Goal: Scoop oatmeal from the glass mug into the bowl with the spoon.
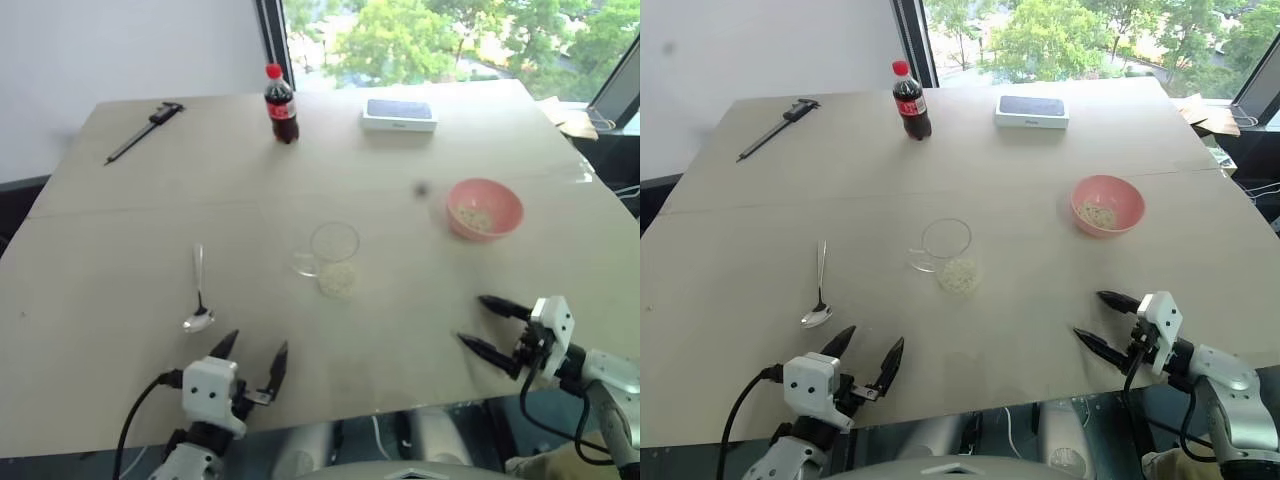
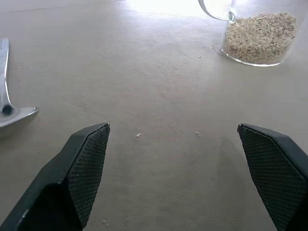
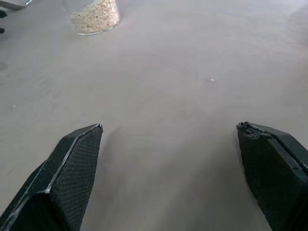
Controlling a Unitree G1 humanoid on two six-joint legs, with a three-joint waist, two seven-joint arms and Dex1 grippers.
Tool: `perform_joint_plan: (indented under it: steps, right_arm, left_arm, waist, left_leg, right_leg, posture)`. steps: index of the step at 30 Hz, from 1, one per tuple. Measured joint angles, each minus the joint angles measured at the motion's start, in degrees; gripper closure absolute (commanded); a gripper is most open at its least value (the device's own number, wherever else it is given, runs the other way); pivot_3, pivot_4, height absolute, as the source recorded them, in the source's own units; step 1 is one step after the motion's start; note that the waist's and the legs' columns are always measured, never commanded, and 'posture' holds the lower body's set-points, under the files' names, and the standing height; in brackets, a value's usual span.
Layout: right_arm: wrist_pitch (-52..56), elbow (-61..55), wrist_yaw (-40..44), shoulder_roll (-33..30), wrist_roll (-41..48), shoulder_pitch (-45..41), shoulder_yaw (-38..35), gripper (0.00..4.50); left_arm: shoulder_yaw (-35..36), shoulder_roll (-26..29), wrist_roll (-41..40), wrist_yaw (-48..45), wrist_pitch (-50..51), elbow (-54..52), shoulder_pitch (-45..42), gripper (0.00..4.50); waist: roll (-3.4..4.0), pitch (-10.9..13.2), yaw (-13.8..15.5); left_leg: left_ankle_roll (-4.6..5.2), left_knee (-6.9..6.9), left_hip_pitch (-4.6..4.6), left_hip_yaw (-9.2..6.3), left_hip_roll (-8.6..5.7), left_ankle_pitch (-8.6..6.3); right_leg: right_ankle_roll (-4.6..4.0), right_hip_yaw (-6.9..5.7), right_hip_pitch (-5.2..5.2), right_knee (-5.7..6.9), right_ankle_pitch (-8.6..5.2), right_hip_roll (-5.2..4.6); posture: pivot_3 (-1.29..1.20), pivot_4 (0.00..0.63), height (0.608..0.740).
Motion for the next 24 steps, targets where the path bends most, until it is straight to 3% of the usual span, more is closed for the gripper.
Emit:
perform_joint_plan:
  steps: [8, 13, 20, 24]
  right_arm:
    - [8.8, -11.5, 2.6, -4.5, 5.9, -1.7, 1.9, 0.01]
    - [14.2, -17.7, 3.1, -6.3, 9.7, -4.6, 3.1, 0.01]
    - [18.2, -23.0, 4.3, -8.9, 12.8, -6.3, 4.0, 0.01]
    - [19.0, -24.9, 4.5, -9.6, 14.0, -6.1, 3.9, 0.01]
  left_arm:
    - [9.4, 1.7, -6.9, 3.3, 10.3, -10.5, -4.6, 0.05]
    - [15.4, 4.2, -12.9, 9.0, 21.9, -15.3, -14.8, 0.05]
    - [19.1, 11.4, -18.8, 12.8, 44.6, -13.6, -23.6, 0.05]
    - [21.6, 12.5, -21.4, 14.0, 52.8, -11.8, -27.0, 0.05]
  waist:
    - [-0.01, 0.0, 0.2]
    - [0.0, 0.0, 0.1]
    - [-0.01, 0.0, 0.1]
    - [-0.02, 0.0, 0.1]
  left_leg:
    - [-0.01, 0.02, -0.06, -0.08, -0.07, 0.0]
    - [-0.06, 0.04, -0.01, -0.17, -0.06, 0.03]
    - [-0.26, 0.03, -0.01, -0.18, -0.09, 0.15]
    - [-0.31, 0.03, -0.01, -0.19, -0.1, 0.17]
  right_leg:
    - [-0.1, -0.07, -0.01, -0.01, 0.08, -0.06]
    - [-0.05, -0.14, 0.0, 0.09, 0.24, 0.02]
    - [-0.04, -0.13, 0.0, 0.08, 0.3, 0.06]
    - [-0.04, -0.13, 0.0, 0.08, 0.31, 0.04]
  posture:
    - [0.0, 0.15, 0.74]
    - [0.0, 0.15, 0.74]
    - [0.0, 0.15, 0.74]
    - [0.0, 0.15, 0.74]
